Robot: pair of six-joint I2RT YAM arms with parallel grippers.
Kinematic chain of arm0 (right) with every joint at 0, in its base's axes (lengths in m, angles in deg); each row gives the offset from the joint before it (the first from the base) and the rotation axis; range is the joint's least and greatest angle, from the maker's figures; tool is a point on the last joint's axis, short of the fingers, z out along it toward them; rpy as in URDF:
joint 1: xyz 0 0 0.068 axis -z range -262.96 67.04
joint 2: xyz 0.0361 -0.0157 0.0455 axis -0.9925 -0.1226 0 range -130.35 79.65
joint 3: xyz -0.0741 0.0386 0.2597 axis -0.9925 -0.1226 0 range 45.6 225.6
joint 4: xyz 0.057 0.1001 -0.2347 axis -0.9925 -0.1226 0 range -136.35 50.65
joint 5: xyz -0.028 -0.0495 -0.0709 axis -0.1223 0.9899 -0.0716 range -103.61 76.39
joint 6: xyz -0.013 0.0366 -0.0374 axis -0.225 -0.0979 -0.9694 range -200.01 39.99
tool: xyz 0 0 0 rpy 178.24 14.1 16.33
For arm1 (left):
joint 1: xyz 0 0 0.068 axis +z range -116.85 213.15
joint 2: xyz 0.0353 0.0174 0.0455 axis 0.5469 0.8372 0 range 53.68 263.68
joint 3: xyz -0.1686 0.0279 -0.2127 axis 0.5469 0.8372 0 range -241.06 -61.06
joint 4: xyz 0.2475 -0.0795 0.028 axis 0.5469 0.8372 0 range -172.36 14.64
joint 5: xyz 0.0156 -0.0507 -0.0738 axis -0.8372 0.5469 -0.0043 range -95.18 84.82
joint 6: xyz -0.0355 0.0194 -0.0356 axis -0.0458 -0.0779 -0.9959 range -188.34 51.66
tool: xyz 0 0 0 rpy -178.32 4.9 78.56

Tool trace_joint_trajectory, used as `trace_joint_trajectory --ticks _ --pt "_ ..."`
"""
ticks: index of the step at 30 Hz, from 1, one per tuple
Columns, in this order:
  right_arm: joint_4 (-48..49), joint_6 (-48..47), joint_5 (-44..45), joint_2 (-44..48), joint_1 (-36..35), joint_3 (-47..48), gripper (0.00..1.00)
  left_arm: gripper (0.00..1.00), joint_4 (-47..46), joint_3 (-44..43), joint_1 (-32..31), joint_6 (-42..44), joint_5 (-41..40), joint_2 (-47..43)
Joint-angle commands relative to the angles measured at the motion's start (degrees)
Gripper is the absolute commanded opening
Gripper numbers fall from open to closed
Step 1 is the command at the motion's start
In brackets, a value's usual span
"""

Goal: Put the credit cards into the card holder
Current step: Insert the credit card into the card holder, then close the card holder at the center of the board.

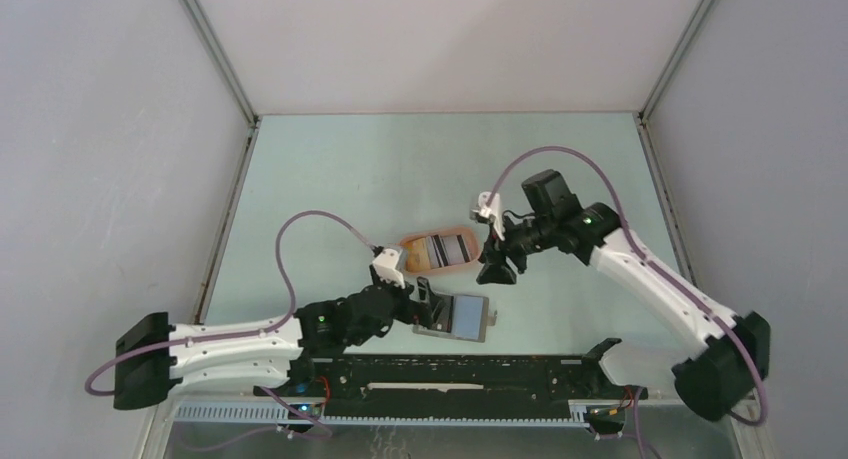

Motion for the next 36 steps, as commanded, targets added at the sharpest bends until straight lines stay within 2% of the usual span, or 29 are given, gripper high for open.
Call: trace_joint_trajectory --ticks 1,3,4,7,9,11,12,16,21,23,28,36 --pt "-4.71 -21.0 -7.63 5.9 0.16 -3.17 0.59 1.0 -3.64 4.62 3.43 2.89 3.86 -6.88" --pt "-10.98 -33.48 -11.9 4.85 -0.35 -3.67 0.54 1.0 -4.64 6.71 5.12 2.34 6.18 -9.22" --pt "-12.42 -36.78 -12.29 3.96 -1.33 -4.06 0.48 1.0 -4.99 7.93 5.95 1.84 7.75 -10.26" --pt "-10.58 -43.38 -5.97 2.58 -7.23 -7.81 0.35 0.97 -5.44 10.42 7.37 -0.9 8.92 -11.32" --pt "-3.9 -42.65 0.69 1.55 -10.45 -10.64 0.27 0.89 -6.69 12.45 7.77 -3.11 9.3 -11.43" --pt "1.32 -39.96 5.62 -0.92 -12.31 -11.28 0.13 0.82 -8.21 14.3 8.02 -5.37 9.39 -11.42" --pt "3.58 -38.65 8.07 -2.28 -13.33 -11.32 0.11 0.77 -8.77 15.11 8.13 -6.37 9.25 -11.3" --pt "12.36 -36.2 16.69 -8.03 -18.34 -11.86 0.07 0.67 -9.55 17.31 8.65 -9.41 7.93 -10.7" --pt "16.16 -35.13 22.75 -13.8 -23.73 -11.67 0.06 0.5 -7.58 17.28 8.95 -10.21 6.66 -8.99" --pt "16.63 -34.65 24.01 -15.7 -24.56 -11.14 0.06 0.46 -7.63 17.42 9.1 -10.37 6.66 -8.14" --pt "18.61 -34.25 26.84 -18.92 -25.94 -10.98 0.06 0.42 -8.1 17.73 9.46 -10.85 7.04 -5.11" --pt "21.7 -32.78 29.91 -21.91 -27.45 -9.98 0.06 0.4 -14.7 18.59 9.67 -11.24 10.09 0.72"
